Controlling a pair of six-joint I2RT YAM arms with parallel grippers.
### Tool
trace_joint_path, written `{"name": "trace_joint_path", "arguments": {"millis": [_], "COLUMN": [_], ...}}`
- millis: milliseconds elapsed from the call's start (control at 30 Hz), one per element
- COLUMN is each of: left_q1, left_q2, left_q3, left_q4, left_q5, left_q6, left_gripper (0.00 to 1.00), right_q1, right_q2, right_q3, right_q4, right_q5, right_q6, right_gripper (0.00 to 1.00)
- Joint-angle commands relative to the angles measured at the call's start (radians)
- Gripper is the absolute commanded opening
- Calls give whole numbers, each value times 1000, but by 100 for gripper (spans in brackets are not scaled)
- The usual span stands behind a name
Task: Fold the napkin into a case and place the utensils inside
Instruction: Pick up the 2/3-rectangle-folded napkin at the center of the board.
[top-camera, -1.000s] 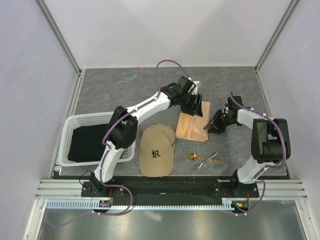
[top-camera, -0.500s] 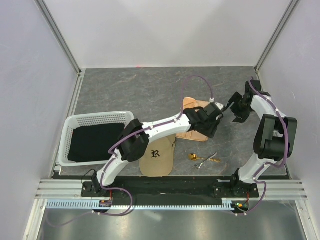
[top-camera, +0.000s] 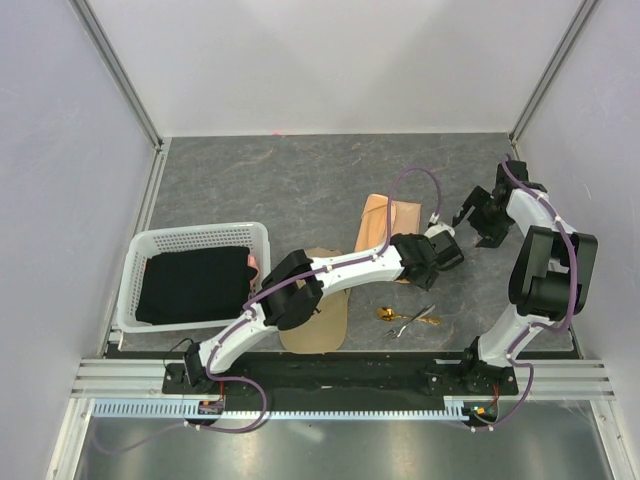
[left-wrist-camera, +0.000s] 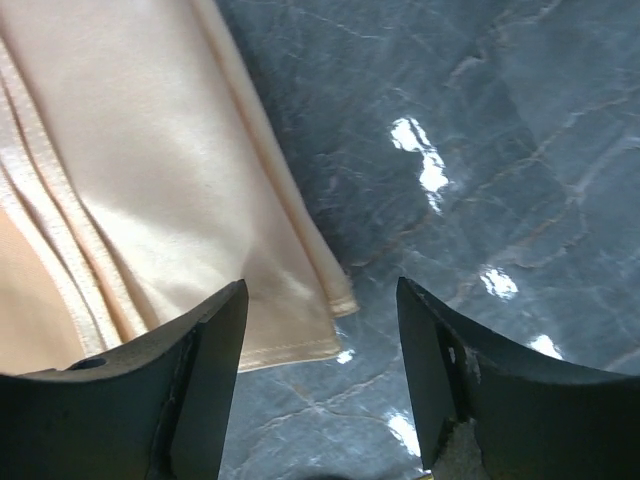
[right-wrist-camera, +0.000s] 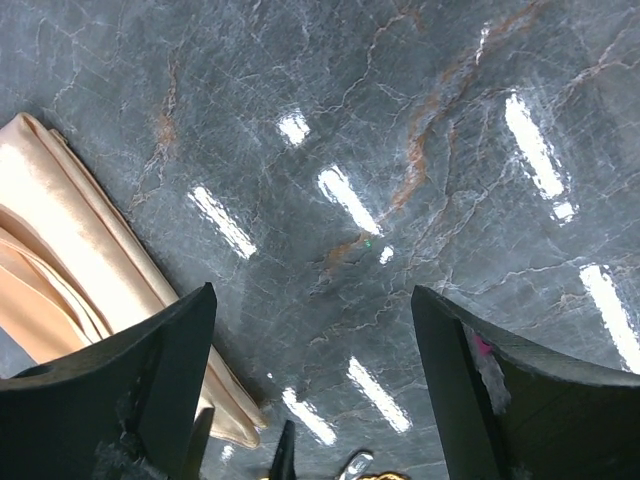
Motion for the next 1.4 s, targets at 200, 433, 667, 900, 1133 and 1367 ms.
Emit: {"name": "trace_joint_path", "arguments": {"millis": [200,433,667,900,1133,1367], "left_q1": [0,12,66,96,110,112], "left_q2": [42,-62,-177,-209,-231,-249], "left_q3": [49,-21,-104,-133,-164,-167], "left_q4": [-8,-4,8,15,18,21], "left_q5": [-49,1,118,184,207,219], "left_q6": [-22,-13,-36,-43,-48,-53], "left_gripper": [43,8,2,2,2,2], "right_q1": [2,12,66,92,101,132], "right_q2": [-18,28,70,111,128,188], "right_q3": [-69,-93,-86,-73,-92,-64], "right_q4": [116,205,248,270,292,332], "right_q5": [-100,-309,-378,-407,-420,-440], "right_q6": [-49,-51,-8,29,36,50], "right_gripper": [85,97,98,94,85,72]}}
